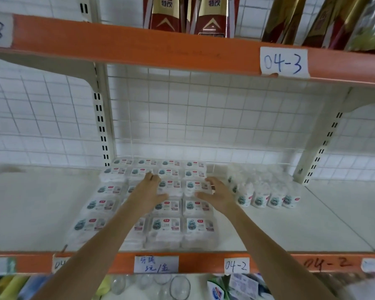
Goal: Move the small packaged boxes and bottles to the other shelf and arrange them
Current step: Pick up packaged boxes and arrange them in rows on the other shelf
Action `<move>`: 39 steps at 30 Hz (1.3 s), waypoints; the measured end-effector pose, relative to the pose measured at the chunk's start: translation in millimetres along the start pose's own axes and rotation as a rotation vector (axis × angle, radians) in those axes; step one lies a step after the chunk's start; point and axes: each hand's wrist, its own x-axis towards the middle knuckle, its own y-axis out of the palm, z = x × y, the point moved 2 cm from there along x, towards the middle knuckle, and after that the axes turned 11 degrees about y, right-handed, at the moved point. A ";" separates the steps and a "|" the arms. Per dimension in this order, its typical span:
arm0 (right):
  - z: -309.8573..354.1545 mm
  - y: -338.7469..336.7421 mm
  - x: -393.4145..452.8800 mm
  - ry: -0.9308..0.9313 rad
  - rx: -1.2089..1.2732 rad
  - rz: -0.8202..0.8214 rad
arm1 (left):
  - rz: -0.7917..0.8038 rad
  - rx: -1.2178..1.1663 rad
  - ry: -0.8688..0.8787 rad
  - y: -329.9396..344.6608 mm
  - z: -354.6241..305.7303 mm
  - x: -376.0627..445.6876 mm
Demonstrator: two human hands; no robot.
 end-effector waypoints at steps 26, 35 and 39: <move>-88.5 -34.9 -289.2 -0.403 -0.555 0.016 | -0.098 0.190 -0.016 -28.6 -75.9 -341.7; -33.8 75.1 -355.2 -0.605 -0.411 0.355 | 0.031 0.200 -0.487 -67.5 -46.2 -517.0; 8.7 133.3 -376.8 -0.679 -0.382 0.462 | -0.109 0.166 -0.605 -100.0 -25.8 -579.5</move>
